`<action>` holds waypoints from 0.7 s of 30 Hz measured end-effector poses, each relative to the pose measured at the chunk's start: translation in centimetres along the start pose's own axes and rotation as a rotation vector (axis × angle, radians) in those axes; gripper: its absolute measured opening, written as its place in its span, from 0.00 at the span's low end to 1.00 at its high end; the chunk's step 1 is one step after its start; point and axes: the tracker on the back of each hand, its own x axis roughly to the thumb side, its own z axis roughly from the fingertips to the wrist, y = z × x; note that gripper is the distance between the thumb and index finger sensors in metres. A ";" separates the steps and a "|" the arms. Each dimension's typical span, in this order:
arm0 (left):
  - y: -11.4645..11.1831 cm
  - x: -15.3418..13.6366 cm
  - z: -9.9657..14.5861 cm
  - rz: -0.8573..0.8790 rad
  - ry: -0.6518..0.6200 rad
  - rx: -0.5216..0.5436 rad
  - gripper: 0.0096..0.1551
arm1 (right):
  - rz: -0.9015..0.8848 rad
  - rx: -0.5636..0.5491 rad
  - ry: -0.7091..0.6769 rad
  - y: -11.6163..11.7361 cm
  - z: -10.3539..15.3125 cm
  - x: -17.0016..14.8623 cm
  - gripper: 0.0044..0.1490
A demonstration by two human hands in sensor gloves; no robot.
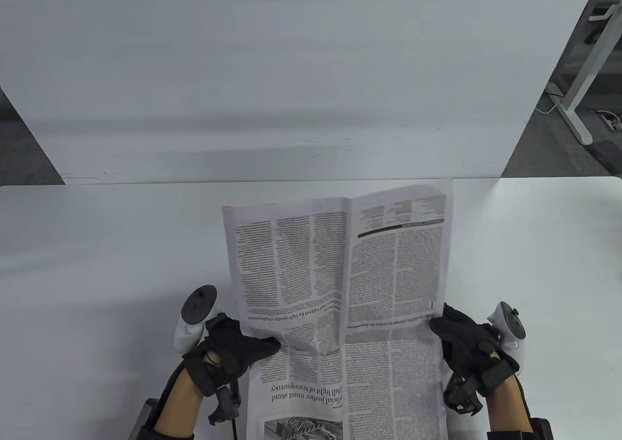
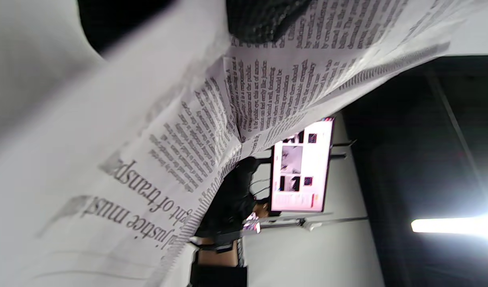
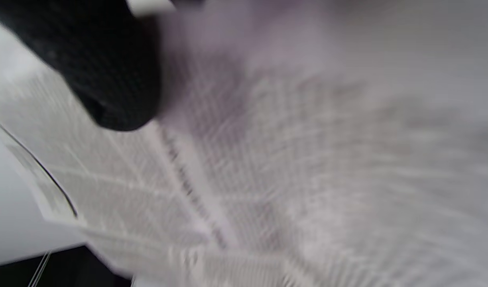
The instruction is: Unfold folded newspaper and lay flat
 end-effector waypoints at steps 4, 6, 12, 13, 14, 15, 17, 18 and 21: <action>0.5 -1.0 0.2 0.010 0.057 0.053 0.31 | 0.083 0.075 0.072 1.3 -0.3 0.3 0.31; 1.5 -1.1 1.0 -0.035 0.098 0.171 0.30 | 0.086 0.004 0.069 1.5 -0.2 0.5 0.31; 4.2 -0.4 4.3 -0.211 0.132 0.689 0.47 | 0.031 -0.159 -0.015 0.9 0.5 1.3 0.30; 4.4 -0.1 4.9 -0.258 0.138 0.758 0.48 | 0.016 -0.197 -0.036 0.8 0.7 1.3 0.30; 4.6 0.4 5.4 -0.322 0.146 0.830 0.49 | -0.008 -0.242 -0.051 0.7 0.9 1.4 0.30; 4.7 0.7 5.8 -0.373 0.154 0.865 0.51 | -0.026 -0.273 -0.060 0.6 1.1 1.4 0.29; 4.8 1.4 6.4 -0.505 0.175 0.946 0.51 | -0.063 -0.343 -0.089 0.5 1.4 1.5 0.29; 4.8 1.6 6.7 -0.577 0.197 0.984 0.52 | -0.089 -0.388 -0.099 0.4 1.7 1.4 0.30; 4.6 1.9 6.7 -0.747 0.277 0.999 0.52 | -0.135 -0.515 -0.110 0.6 2.1 1.2 0.31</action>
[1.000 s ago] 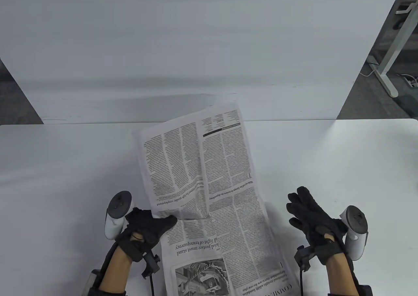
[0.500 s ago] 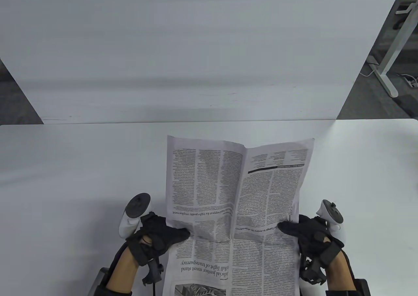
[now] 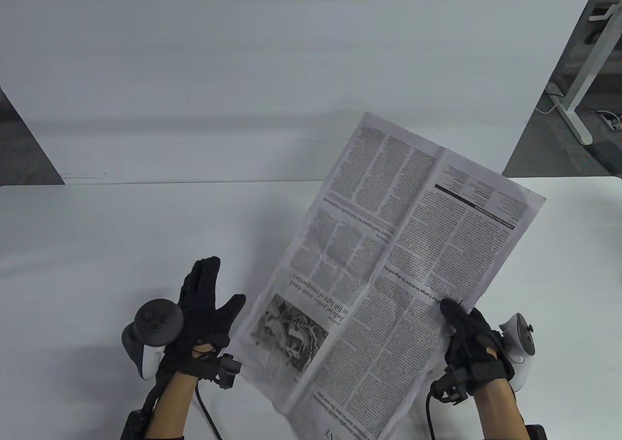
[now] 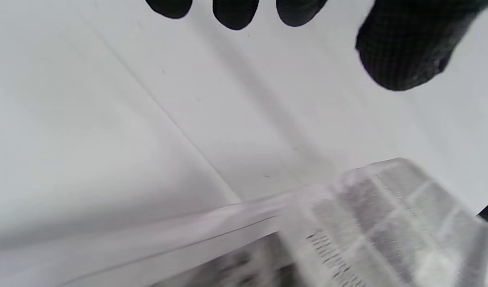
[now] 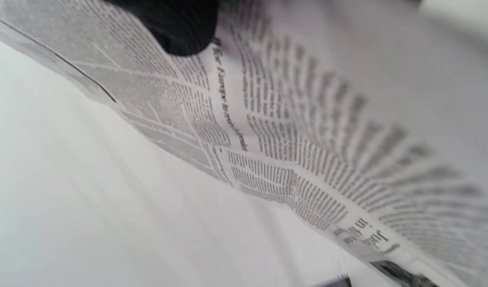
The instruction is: Unfold folded newspaper and lay flat
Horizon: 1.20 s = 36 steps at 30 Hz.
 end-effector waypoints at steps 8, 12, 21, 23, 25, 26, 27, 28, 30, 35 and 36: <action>-2.9 -1.0 -0.6 -0.369 0.084 -0.224 0.51 | -0.053 -0.136 0.121 1.0 0.3 -3.0 0.38; -5.0 -1.7 -0.6 -0.456 0.103 -0.380 0.51 | -0.028 -0.168 0.173 0.9 0.2 -4.3 0.39; -6.2 6.4 1.8 -0.479 -0.257 -0.358 0.47 | -0.054 -0.138 0.155 2.4 0.1 -4.8 0.39; -7.6 8.2 2.9 -0.456 -0.322 -0.423 0.46 | -0.036 -0.125 0.157 3.1 0.2 -5.1 0.40; -10.0 9.7 4.4 -0.436 -0.385 -0.548 0.47 | -0.017 -0.096 0.171 3.9 0.2 -5.4 0.40; -10.9 10.2 5.0 -0.445 -0.399 -0.586 0.48 | 0.006 -0.079 0.169 4.2 0.3 -5.5 0.40; -11.9 10.7 5.6 -0.456 -0.413 -0.611 0.49 | 0.028 -0.059 0.175 4.6 0.3 -5.6 0.40; -12.4 11.0 6.0 -0.471 -0.428 -0.627 0.51 | 0.036 -0.047 0.179 4.8 0.4 -5.7 0.40; -13.5 11.5 6.6 -0.515 -0.466 -0.634 0.52 | 0.017 -0.042 0.187 5.3 0.6 -6.1 0.40; -14.5 11.8 7.1 -0.612 -0.525 -0.549 0.49 | 0.020 -0.007 0.180 6.2 0.8 -6.2 0.41; -14.4 11.8 7.2 -0.616 -0.526 -0.532 0.47 | 0.018 0.001 0.183 6.4 0.8 -6.2 0.40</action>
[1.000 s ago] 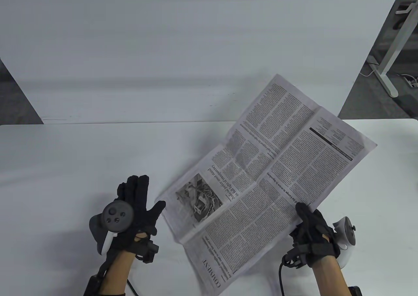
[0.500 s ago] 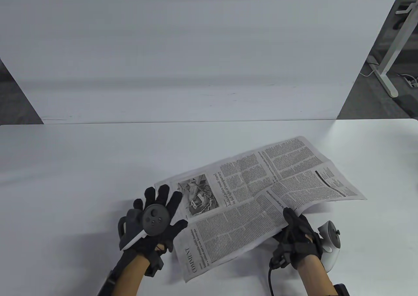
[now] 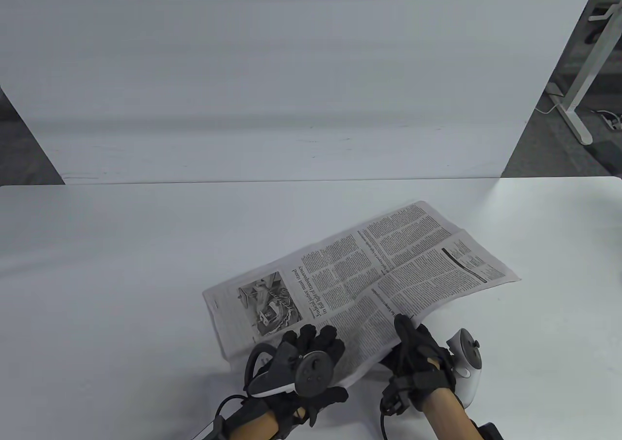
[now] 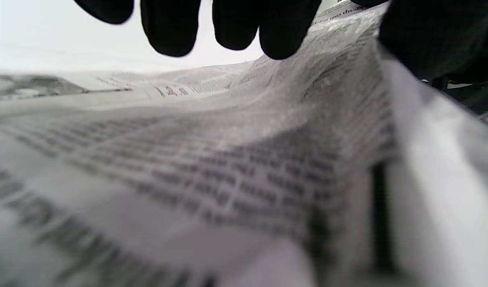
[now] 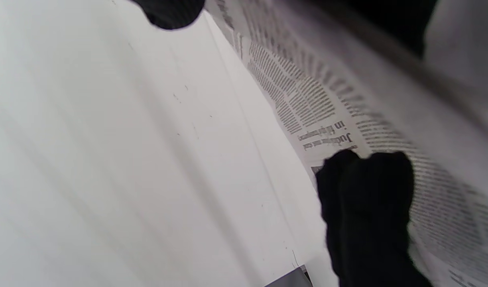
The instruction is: Unfold folded newspaper and lay flat
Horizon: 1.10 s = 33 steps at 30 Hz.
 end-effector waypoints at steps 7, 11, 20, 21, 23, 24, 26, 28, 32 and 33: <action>0.3 -0.3 0.1 0.137 0.027 0.097 0.22 | 0.016 0.070 0.008 0.7 -0.1 -0.3 0.41; 0.4 -2.0 0.2 0.367 0.099 0.068 0.19 | 0.058 0.133 0.014 1.1 -0.2 -0.3 0.50; -0.4 -5.1 0.3 0.818 0.187 -0.017 0.19 | 0.332 0.233 0.178 3.0 0.0 -1.8 0.56; -0.5 -5.2 0.3 0.855 0.193 -0.025 0.19 | 0.345 0.204 0.190 3.0 -0.1 -2.1 0.52; -0.5 -5.4 0.4 0.898 0.208 -0.033 0.19 | 0.352 0.183 0.198 2.9 -0.2 -2.1 0.43; -0.4 -5.7 0.4 0.934 0.213 -0.026 0.19 | 0.356 0.179 0.199 2.7 -0.3 -2.0 0.41; -0.1 -6.4 0.5 1.010 0.221 -0.021 0.19 | 0.359 0.160 0.193 2.3 -0.2 -1.6 0.38; 0.5 -7.6 0.9 1.137 0.233 0.015 0.19 | 0.388 0.108 0.179 1.5 -0.2 -0.6 0.35; 2.5 -10.9 2.4 1.253 0.264 0.122 0.19 | 0.421 0.067 0.161 -0.1 -0.2 1.8 0.33; 3.1 -11.9 3.0 1.260 0.267 0.170 0.19 | 0.456 0.040 0.143 -0.7 -0.1 2.7 0.32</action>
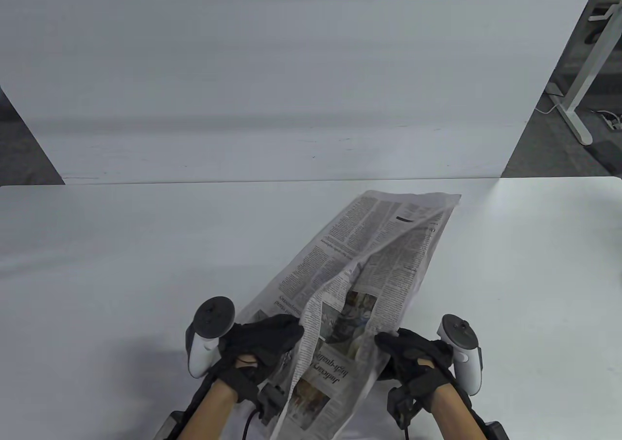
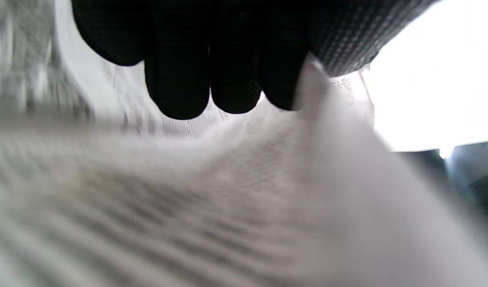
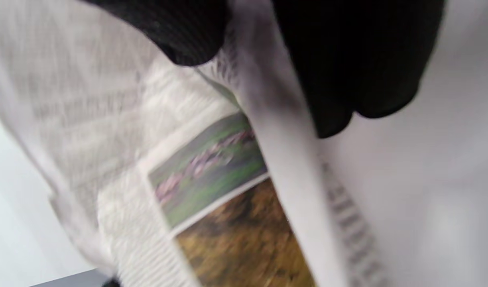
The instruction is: Unfold folded newspaper and lay flat
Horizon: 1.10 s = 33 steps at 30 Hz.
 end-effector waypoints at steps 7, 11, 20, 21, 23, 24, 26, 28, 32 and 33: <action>7.4 -0.1 1.6 0.024 0.010 0.167 0.19 | 0.135 -0.217 0.006 -6.7 1.4 1.7 0.28; 10.9 -1.0 2.7 -0.005 0.062 0.221 0.19 | 0.228 -0.344 0.039 -10.0 2.5 2.2 0.28; 15.6 -4.4 4.3 -0.250 0.386 0.293 0.19 | 0.464 -0.578 0.145 -13.3 3.3 2.5 0.30; 15.9 -4.7 4.5 -0.279 0.420 0.307 0.19 | 0.479 -0.590 0.156 -13.5 3.3 2.5 0.30; 16.4 -5.2 4.8 -0.351 0.498 0.352 0.19 | 0.525 -0.616 0.177 -13.6 3.2 2.3 0.30; 16.7 -5.3 4.9 -0.402 0.535 0.369 0.19 | 0.554 -0.630 0.191 -13.7 3.1 2.3 0.30; 16.8 -5.4 5.0 -0.508 0.594 0.378 0.19 | 0.613 -0.658 0.212 -13.8 2.9 2.1 0.30; 16.8 -5.6 4.9 -0.582 0.635 0.374 0.19 | 0.665 -0.664 0.237 -13.7 2.5 1.9 0.30; 16.5 -6.0 4.4 -0.731 0.719 0.341 0.19 | 0.751 -0.689 0.290 -13.8 1.9 1.5 0.30; 16.4 -6.2 4.2 -0.755 0.735 0.329 0.19 | 0.759 -0.687 0.300 -13.8 1.7 1.3 0.30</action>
